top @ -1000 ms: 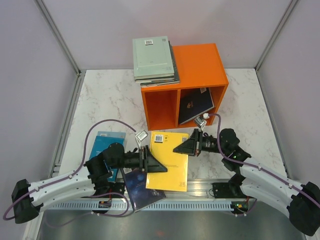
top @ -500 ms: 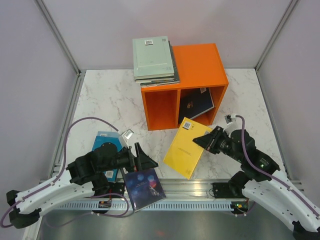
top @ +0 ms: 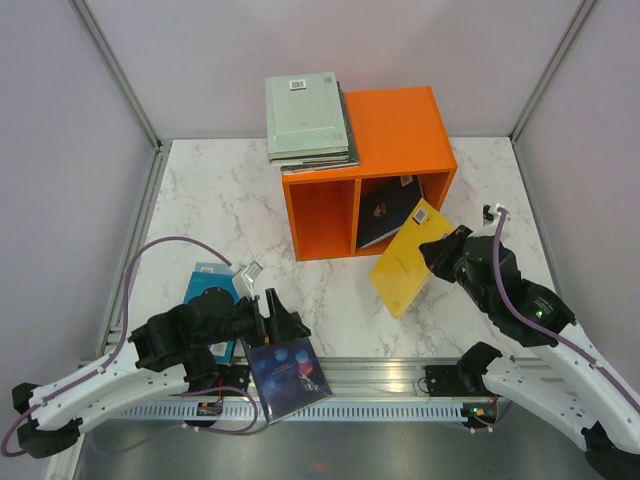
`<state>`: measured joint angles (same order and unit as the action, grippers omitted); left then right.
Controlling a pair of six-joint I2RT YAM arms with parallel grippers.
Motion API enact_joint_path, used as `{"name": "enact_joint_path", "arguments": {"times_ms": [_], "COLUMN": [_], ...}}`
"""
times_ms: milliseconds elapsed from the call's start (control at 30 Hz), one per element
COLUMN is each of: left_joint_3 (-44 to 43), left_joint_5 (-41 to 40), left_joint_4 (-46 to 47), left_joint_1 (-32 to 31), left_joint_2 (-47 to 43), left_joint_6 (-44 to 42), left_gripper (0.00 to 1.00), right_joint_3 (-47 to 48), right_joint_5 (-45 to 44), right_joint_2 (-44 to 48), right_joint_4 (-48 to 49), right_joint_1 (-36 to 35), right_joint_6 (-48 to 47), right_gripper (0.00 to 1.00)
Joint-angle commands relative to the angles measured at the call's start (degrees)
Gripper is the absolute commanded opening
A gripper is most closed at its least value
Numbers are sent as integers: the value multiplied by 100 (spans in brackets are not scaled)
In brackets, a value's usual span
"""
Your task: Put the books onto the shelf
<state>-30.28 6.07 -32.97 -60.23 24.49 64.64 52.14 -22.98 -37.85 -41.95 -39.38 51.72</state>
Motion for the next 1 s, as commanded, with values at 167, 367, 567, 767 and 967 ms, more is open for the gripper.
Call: {"name": "enact_joint_path", "arguments": {"times_ms": [167,367,567,767,967], "left_joint_3": [-250,-259,-417,-522,-628], "left_joint_5": [-44,-35,-26,-35,-53], "left_joint_4": [-376,-675,-869,-1124,-1422], "left_joint_1": [2,2,2,2,2], "left_joint_2": [-444,-586,-568,-630,-726], "left_joint_6": [136,242,242,303,365], "left_gripper": [98,96,95,93,93], "right_joint_3": [288,358,43,-740,-942], "right_joint_5": [-1217,-1639,-1815,-1929,-2228], "right_joint_2": [-574,-1154,-1541,-1892,-2578], "right_joint_4": [1705,2656,3667,5091,5891], "right_joint_1": [0,123,526,817,817], "right_joint_6": [-312,-365,-207,206,303], "right_gripper": [0,0,0,0,0]}}
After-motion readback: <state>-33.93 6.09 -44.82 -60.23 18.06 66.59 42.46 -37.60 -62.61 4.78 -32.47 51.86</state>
